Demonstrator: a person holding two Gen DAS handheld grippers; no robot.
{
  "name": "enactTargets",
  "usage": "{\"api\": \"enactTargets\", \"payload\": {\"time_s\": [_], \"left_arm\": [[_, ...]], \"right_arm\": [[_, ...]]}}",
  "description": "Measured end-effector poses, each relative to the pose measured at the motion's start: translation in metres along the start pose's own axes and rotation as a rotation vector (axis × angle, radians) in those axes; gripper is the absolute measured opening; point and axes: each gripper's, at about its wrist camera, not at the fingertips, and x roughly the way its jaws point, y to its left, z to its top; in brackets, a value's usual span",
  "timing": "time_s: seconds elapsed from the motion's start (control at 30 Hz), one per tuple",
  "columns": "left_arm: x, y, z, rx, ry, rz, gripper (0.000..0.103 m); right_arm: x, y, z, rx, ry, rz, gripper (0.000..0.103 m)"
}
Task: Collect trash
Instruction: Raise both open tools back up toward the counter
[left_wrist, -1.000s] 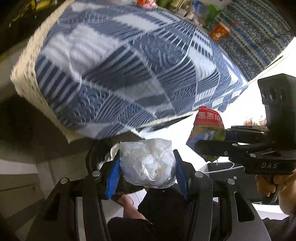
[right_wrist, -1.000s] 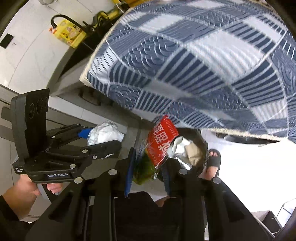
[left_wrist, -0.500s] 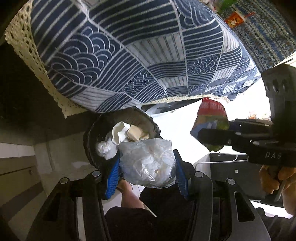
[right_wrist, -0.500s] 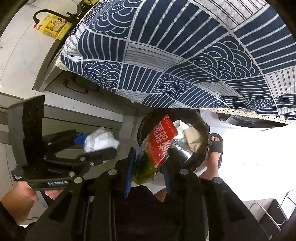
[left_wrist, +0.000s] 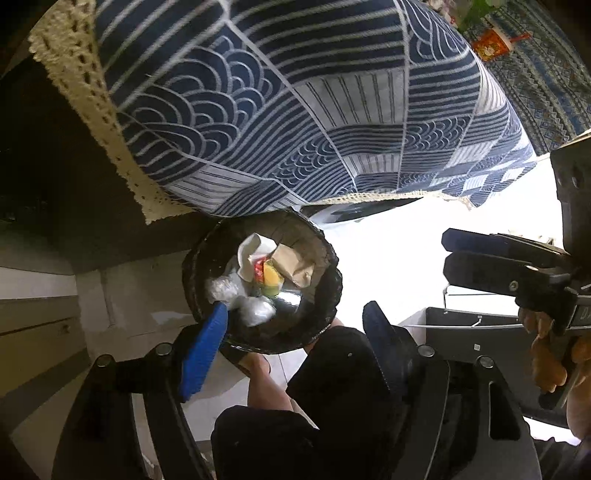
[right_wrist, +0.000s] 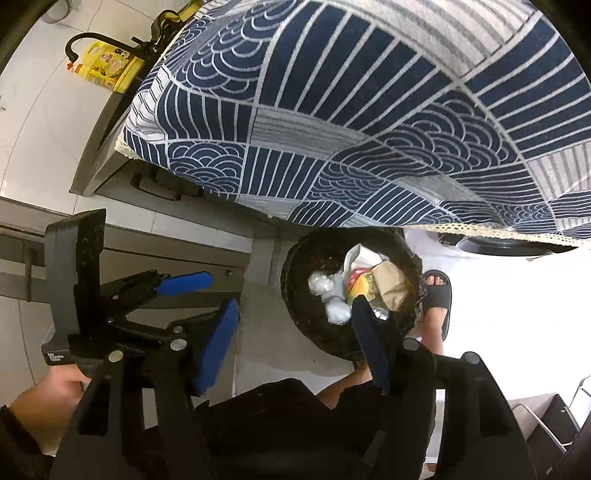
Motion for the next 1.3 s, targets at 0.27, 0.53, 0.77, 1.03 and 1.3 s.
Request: {"api": "enactTargets", "payload": {"time_s": [0.27, 0.53, 0.77, 1.03, 1.3], "left_arm": [[-0.041, -0.001, 0.013, 0.008, -0.096, 0.001, 0.073], [-0.100, -0.015, 0.040, 0.046, -0.230, 0.011, 0.079], [-0.140, -0.031, 0.063, 0.078, -0.313, 0.008, 0.079], [-0.171, -0.038, 0.091, 0.082, -0.367, 0.019, 0.079], [-0.189, -0.047, 0.131, 0.064, -0.417, 0.048, 0.079]], "right_arm": [[-0.057, 0.018, 0.008, -0.057, -0.220, -0.129, 0.064], [-0.127, 0.025, 0.029, -0.052, -0.417, -0.122, 0.073], [-0.176, 0.035, 0.045, -0.085, -0.516, -0.135, 0.073], [-0.194, 0.041, 0.068, -0.137, -0.496, -0.166, 0.073], [-0.214, 0.036, 0.117, -0.210, -0.527, -0.209, 0.084]]}}
